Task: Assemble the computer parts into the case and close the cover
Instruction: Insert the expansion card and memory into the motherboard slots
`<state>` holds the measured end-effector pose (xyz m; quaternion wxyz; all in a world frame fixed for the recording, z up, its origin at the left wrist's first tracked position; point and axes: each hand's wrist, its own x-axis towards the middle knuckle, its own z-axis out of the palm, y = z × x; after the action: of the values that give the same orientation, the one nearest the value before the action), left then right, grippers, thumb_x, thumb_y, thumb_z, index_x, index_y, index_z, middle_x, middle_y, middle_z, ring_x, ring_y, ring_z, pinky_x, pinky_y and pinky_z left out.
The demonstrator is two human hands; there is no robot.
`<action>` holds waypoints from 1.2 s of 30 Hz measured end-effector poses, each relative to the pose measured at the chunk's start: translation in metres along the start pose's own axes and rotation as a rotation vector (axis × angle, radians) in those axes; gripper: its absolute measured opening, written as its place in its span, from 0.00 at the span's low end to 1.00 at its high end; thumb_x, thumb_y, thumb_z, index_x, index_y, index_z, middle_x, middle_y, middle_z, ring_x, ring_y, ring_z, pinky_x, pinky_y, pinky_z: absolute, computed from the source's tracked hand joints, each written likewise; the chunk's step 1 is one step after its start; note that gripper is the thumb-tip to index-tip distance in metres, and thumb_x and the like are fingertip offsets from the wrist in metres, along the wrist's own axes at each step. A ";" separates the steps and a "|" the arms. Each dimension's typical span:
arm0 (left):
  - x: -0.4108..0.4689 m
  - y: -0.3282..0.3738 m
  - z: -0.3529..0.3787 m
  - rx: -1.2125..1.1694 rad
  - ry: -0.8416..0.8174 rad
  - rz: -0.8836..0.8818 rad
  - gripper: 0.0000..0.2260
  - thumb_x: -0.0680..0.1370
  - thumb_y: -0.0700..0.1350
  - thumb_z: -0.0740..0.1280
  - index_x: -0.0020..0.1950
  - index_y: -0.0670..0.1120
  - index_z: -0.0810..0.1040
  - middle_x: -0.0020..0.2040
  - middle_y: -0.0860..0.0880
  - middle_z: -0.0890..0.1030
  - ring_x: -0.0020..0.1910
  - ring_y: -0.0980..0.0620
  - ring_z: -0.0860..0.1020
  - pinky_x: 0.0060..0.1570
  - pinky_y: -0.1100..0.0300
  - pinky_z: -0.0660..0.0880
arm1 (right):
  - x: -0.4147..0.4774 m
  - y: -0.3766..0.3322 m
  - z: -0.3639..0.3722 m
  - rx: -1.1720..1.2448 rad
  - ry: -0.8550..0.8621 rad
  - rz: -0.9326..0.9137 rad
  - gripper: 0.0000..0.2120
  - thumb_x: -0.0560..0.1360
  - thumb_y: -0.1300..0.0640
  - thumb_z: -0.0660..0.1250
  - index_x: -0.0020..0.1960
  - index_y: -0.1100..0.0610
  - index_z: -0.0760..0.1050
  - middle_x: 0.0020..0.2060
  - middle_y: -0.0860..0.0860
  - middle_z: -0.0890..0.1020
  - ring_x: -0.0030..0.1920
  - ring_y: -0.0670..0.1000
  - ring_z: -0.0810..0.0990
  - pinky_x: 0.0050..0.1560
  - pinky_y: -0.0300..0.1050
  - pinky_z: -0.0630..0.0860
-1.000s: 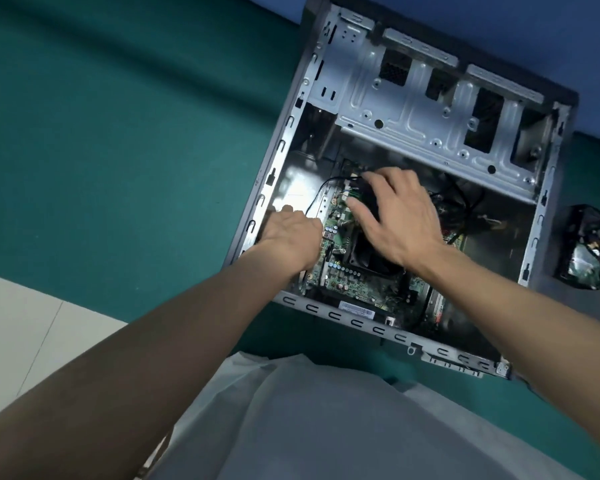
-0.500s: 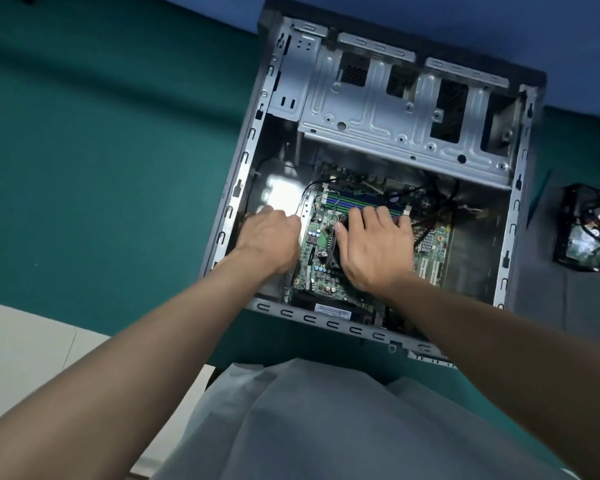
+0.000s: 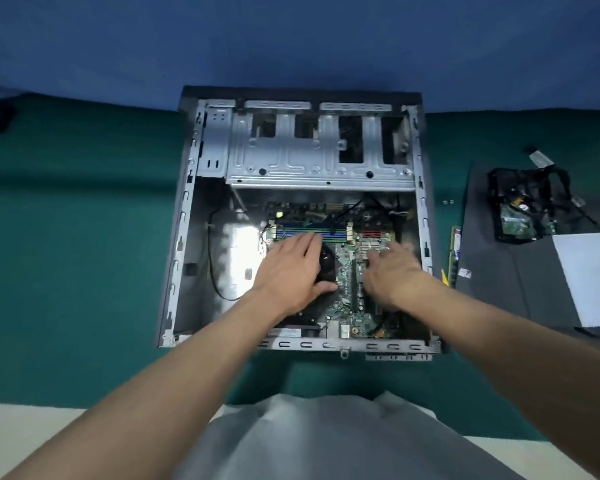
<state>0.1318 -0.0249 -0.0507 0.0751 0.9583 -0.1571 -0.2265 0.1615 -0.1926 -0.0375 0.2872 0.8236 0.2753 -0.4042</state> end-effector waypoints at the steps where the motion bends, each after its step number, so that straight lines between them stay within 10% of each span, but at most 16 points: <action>1: 0.002 0.002 -0.001 0.027 -0.035 -0.008 0.41 0.76 0.67 0.58 0.78 0.42 0.51 0.78 0.42 0.56 0.77 0.44 0.56 0.75 0.50 0.53 | 0.001 -0.004 0.000 -0.019 -0.010 -0.013 0.19 0.79 0.54 0.60 0.70 0.54 0.69 0.72 0.58 0.65 0.72 0.61 0.63 0.72 0.61 0.51; 12: 0.010 0.031 -0.008 -0.117 -0.176 -0.112 0.37 0.80 0.50 0.64 0.80 0.46 0.43 0.80 0.44 0.45 0.78 0.46 0.43 0.75 0.53 0.46 | -0.047 0.011 0.016 0.687 0.886 -0.225 0.08 0.77 0.59 0.60 0.52 0.58 0.77 0.48 0.53 0.78 0.50 0.54 0.76 0.54 0.49 0.74; 17: 0.013 0.039 -0.008 0.018 -0.196 -0.172 0.38 0.80 0.54 0.64 0.80 0.48 0.43 0.80 0.44 0.46 0.78 0.45 0.46 0.77 0.50 0.47 | -0.050 0.051 0.060 1.209 1.269 0.175 0.08 0.77 0.62 0.63 0.51 0.61 0.79 0.46 0.52 0.81 0.46 0.49 0.76 0.50 0.39 0.70; 20: 0.014 0.040 -0.008 0.018 -0.198 -0.191 0.38 0.80 0.54 0.64 0.80 0.48 0.42 0.80 0.45 0.46 0.78 0.45 0.46 0.76 0.50 0.48 | -0.028 0.072 0.100 1.356 1.074 0.559 0.09 0.78 0.62 0.61 0.55 0.63 0.77 0.50 0.58 0.79 0.50 0.58 0.77 0.53 0.48 0.71; 25: 0.014 0.039 -0.004 -0.005 -0.206 -0.201 0.38 0.80 0.54 0.63 0.80 0.49 0.41 0.80 0.47 0.43 0.78 0.48 0.43 0.75 0.52 0.46 | -0.003 0.071 0.144 1.044 0.456 0.533 0.13 0.78 0.57 0.62 0.60 0.62 0.71 0.57 0.58 0.74 0.58 0.61 0.73 0.52 0.54 0.74; 31: 0.017 0.038 0.000 -0.004 -0.215 -0.205 0.38 0.80 0.54 0.63 0.79 0.50 0.39 0.80 0.48 0.42 0.78 0.49 0.42 0.75 0.53 0.44 | 0.006 0.062 0.142 0.852 0.464 0.567 0.12 0.74 0.58 0.63 0.56 0.61 0.74 0.53 0.57 0.80 0.54 0.59 0.78 0.50 0.48 0.72; 36: 0.013 0.035 0.001 0.026 -0.183 -0.137 0.38 0.80 0.58 0.60 0.79 0.49 0.38 0.80 0.46 0.44 0.78 0.47 0.42 0.76 0.53 0.42 | -0.015 0.067 0.119 1.463 0.688 0.655 0.11 0.79 0.57 0.61 0.58 0.63 0.69 0.55 0.59 0.74 0.55 0.62 0.74 0.53 0.52 0.70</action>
<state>0.1327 -0.0625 -0.0492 0.0324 0.9431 -0.1003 -0.3154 0.1391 -0.3245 -0.0684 -0.3112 0.9153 -0.2328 -0.1055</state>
